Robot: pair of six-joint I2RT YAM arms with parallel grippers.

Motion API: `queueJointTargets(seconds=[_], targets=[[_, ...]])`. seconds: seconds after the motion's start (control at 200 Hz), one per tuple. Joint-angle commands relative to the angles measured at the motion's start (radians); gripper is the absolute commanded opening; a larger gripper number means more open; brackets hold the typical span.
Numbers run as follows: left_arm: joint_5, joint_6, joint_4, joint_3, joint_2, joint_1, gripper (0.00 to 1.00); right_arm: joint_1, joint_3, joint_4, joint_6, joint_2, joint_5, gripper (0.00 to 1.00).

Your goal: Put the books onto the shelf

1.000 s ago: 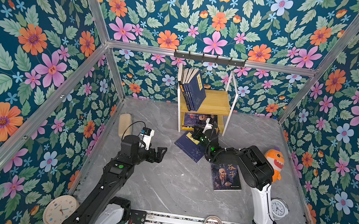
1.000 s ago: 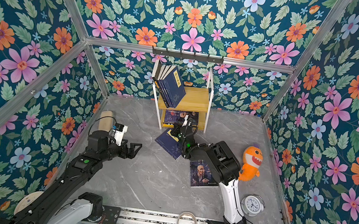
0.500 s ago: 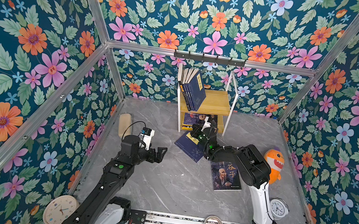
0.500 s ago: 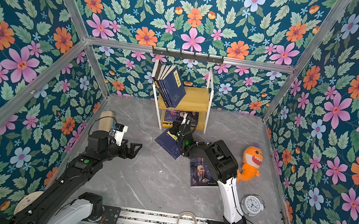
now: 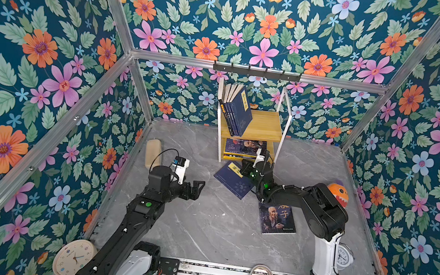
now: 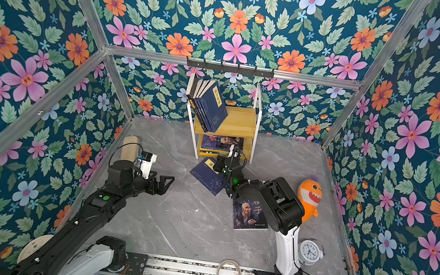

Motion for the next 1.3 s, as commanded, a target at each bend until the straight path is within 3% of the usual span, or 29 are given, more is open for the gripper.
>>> queueJointTargets(seconds=[0.0,0.095,0.185,0.285,0.415,0.58,0.86,1.06,1.18,1.295], targets=[[0.004,-0.008,0.026,-0.003,-0.001,0.002,1.0,-0.017,-0.024,-0.128,-0.099,-0.035,0.016,0.41],[-0.002,-0.004,0.02,-0.003,-0.001,0.008,1.0,-0.033,-0.029,-0.215,-0.117,-0.048,0.018,0.5],[-0.004,-0.004,0.021,0.001,0.004,0.01,1.0,-0.04,-0.046,-0.212,-0.105,-0.048,0.006,0.53],[-0.008,-0.003,0.016,0.01,0.009,0.011,1.0,-0.037,-0.005,-0.327,-0.078,-0.035,0.036,0.55],[-0.023,-0.008,-0.005,0.031,0.033,0.008,1.0,-0.031,0.039,-0.399,-0.019,0.004,0.004,0.56],[0.04,-0.145,0.014,0.025,0.062,0.008,1.0,-0.006,0.028,-0.418,0.023,0.019,-0.05,0.51],[0.054,-0.267,0.04,0.016,0.142,0.008,1.0,0.105,-0.095,-0.404,0.084,-0.021,-0.073,0.49],[0.084,-0.344,0.044,0.052,0.277,0.021,1.0,0.193,-0.183,-0.397,0.117,-0.102,-0.069,0.48],[0.095,-0.35,0.055,0.105,0.4,0.026,1.0,0.169,-0.201,-0.454,0.095,-0.185,-0.01,0.49],[0.108,-0.298,0.031,0.197,0.551,0.029,1.0,0.107,-0.165,-0.496,0.084,-0.2,-0.035,0.5]])
